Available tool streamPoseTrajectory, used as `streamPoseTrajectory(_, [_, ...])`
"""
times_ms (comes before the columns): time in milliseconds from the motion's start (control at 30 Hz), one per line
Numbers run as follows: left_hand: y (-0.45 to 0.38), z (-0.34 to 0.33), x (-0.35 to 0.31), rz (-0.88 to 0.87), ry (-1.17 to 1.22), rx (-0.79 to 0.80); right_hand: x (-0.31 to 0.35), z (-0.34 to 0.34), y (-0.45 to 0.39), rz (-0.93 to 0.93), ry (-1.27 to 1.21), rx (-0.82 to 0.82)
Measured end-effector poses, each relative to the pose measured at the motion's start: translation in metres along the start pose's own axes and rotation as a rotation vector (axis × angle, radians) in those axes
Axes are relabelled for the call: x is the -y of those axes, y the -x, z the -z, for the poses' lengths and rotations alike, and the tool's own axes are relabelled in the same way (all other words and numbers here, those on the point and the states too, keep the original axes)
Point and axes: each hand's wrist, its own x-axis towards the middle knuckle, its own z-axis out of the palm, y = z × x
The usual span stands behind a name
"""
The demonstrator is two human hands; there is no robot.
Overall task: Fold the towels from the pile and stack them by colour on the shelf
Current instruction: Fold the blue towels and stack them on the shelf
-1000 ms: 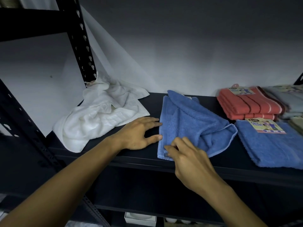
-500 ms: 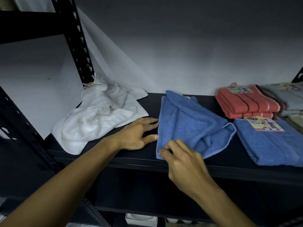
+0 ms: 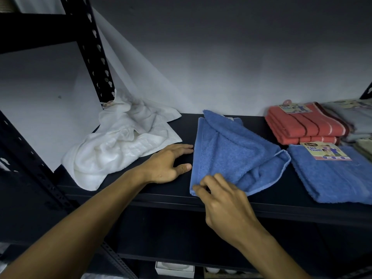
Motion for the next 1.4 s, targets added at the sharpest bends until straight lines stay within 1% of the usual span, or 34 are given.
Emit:
streamPoseTrajectory(267, [-0.001, 0.000, -0.003, 0.020, 0.012, -0.022, -0.004, -0.001, 0.007, 0.028, -0.050, 0.042])
streamPoseTrajectory(333, [-0.001, 0.003, -0.008, 0.051, 0.061, -0.066, -0.012, 0.004, 0.013, 0.041, -0.104, 0.014])
streamPoseTrajectory(367, [0.000, 0.005, -0.013, 0.071, 0.092, -0.115, -0.019, 0.009, 0.017, 0.034, -0.126, -0.029])
streamPoseTrajectory(433, [0.003, 0.009, -0.026, 0.062, 0.087, -0.248, -0.038, 0.022, 0.023, -0.068, -0.145, -0.170])
streamPoseTrajectory(467, [0.005, 0.010, -0.035, 0.024, 0.061, -0.304, -0.051, 0.029, 0.026, -0.159, -0.133, -0.233])
streamPoseTrajectory(500, [0.008, 0.009, -0.046, -0.028, 0.036, -0.335, -0.065, 0.035, 0.029, -0.256, -0.096, -0.261])
streamPoseTrajectory(533, [0.010, 0.008, -0.058, -0.077, 0.007, -0.340, -0.080, 0.039, 0.030, -0.341, -0.036, -0.244])
streamPoseTrajectory(600, [0.014, 0.001, -0.079, -0.121, -0.079, -0.287, -0.105, 0.041, 0.031, -0.451, 0.066, -0.100])
streamPoseTrajectory(667, [0.014, -0.009, -0.092, -0.093, -0.191, -0.201, -0.122, 0.040, 0.029, -0.521, 0.113, 0.043])
streamPoseTrajectory(700, [0.014, -0.014, -0.094, -0.075, -0.236, -0.172, -0.128, 0.039, 0.026, -0.531, 0.144, 0.074])
streamPoseTrajectory(767, [0.014, -0.025, -0.093, -0.067, -0.289, -0.125, -0.134, 0.038, 0.020, -0.473, 0.202, 0.065])
streamPoseTrajectory(833, [0.015, -0.033, -0.088, -0.062, -0.297, -0.093, -0.138, 0.036, 0.015, -0.358, 0.254, 0.057])
streamPoseTrajectory(1000, [0.020, -0.038, -0.085, -0.021, -0.182, -0.096, -0.152, 0.034, 0.006, -0.134, 0.456, 0.073])
streamPoseTrajectory(1133, [0.018, -0.034, -0.089, 0.002, -0.207, -0.059, -0.161, 0.038, 0.001, -0.010, 0.507, 0.082])
streamPoseTrajectory(1267, [0.017, -0.032, -0.095, 0.008, -0.240, -0.032, -0.170, 0.041, 0.001, 0.061, 0.462, 0.021])
streamPoseTrajectory(1400, [0.016, -0.030, -0.097, 0.023, -0.264, -0.020, -0.179, 0.055, -0.001, 0.036, 0.388, -0.048])
